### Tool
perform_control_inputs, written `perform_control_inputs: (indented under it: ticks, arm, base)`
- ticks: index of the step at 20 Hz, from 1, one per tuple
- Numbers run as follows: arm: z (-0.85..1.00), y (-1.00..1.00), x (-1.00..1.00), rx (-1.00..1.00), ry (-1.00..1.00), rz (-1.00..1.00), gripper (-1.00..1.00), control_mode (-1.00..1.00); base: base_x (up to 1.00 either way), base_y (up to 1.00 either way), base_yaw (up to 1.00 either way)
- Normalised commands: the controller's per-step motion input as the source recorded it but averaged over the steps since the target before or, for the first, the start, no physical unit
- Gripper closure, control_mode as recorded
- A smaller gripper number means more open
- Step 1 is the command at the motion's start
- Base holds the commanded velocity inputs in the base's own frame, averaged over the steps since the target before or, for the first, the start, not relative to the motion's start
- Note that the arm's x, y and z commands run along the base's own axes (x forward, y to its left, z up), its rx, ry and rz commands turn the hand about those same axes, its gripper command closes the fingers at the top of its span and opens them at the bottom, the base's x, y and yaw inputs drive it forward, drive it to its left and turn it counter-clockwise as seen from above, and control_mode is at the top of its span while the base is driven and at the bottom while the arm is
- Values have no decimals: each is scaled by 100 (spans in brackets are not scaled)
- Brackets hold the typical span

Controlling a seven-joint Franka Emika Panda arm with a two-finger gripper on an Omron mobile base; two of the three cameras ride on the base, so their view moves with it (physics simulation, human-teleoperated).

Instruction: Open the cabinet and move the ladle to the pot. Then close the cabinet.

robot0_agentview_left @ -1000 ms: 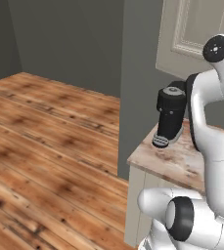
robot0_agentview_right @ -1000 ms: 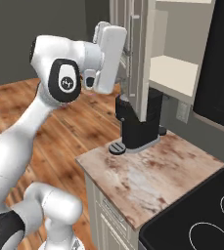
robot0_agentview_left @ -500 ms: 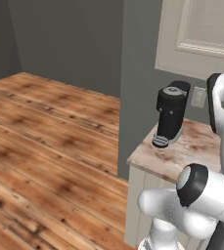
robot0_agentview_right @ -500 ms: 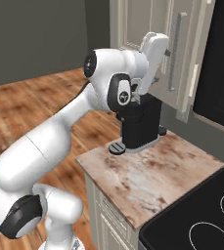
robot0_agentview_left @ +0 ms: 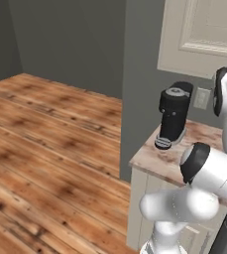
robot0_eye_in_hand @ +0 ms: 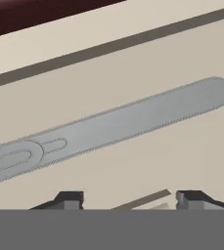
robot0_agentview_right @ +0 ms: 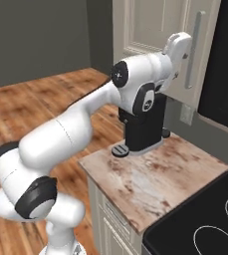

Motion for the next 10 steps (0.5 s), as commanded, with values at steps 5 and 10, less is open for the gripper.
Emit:
perform_control_inputs:
  ticks: [5,10]
  arm:
    - [-1,-62,97,14,4,0,-100,-100]
    - [-1,-53,85,14,6,0,-100,-100]
  base:
    - [0,0,0]
    - [0,0,0]
